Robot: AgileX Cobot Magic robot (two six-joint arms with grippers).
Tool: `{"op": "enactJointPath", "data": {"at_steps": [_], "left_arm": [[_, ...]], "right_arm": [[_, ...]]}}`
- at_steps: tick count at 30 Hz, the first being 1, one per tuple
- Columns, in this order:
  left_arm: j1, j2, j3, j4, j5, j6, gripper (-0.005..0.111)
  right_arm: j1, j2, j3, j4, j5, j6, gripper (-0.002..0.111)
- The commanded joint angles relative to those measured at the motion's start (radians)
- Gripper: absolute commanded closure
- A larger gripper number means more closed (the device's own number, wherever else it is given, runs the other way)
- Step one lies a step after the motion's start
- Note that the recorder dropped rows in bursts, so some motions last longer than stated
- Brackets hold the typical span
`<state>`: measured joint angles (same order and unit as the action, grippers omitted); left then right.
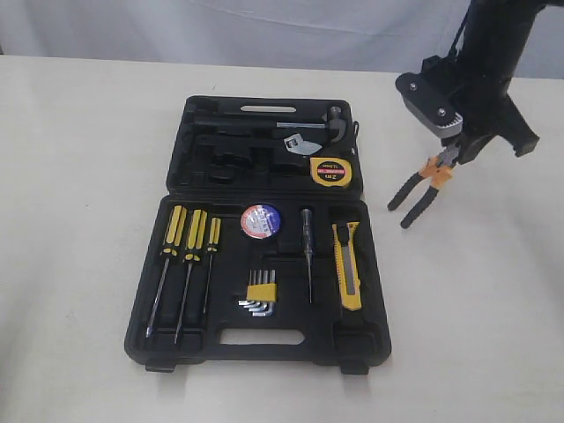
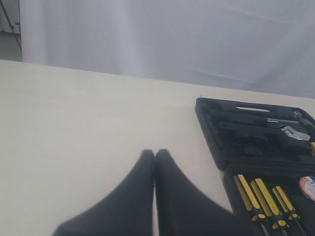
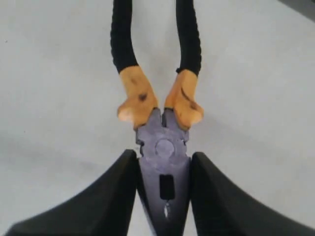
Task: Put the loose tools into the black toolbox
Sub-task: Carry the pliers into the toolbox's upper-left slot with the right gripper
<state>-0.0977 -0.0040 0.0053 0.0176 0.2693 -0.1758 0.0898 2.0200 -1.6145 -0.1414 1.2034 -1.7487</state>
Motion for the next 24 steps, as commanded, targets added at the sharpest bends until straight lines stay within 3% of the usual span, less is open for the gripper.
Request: {"op": "enactJointPath", "data": {"at_steps": [1,6,11,14,19,24], "left_arm": [[-0.006,0.004,-0.005,-0.003,0.001,0.0,0.107],[-0.006,0.004,-0.005,0.002,0.001,0.0,0.107],[-0.006,0.004,-0.005,0.002,0.001,0.0,0.107],[-0.006,0.004,-0.005,0.005,0.001,0.0,0.107],[-0.006,0.004,-0.005,0.005,0.001,0.0,0.107],[-0.006,0.004,-0.005,0.005,0.001,0.0,0.107]], "right_arm": [[-0.007,-0.09,-0.001,-0.007,0.018,0.055,0.109],[-0.007,-0.183,-0.001,0.017,0.018,0.134,0.109],[0.015,-0.227,-0.001,0.298,0.018,0.262,0.109],[0.114,-0.21,-0.001,0.5,-0.159,0.364,0.109],[0.252,-0.142,-0.001,0.506,-0.404,0.494,0.109],[0.361,-0.06,-0.001,0.506,-0.493,0.58,0.109]]}}
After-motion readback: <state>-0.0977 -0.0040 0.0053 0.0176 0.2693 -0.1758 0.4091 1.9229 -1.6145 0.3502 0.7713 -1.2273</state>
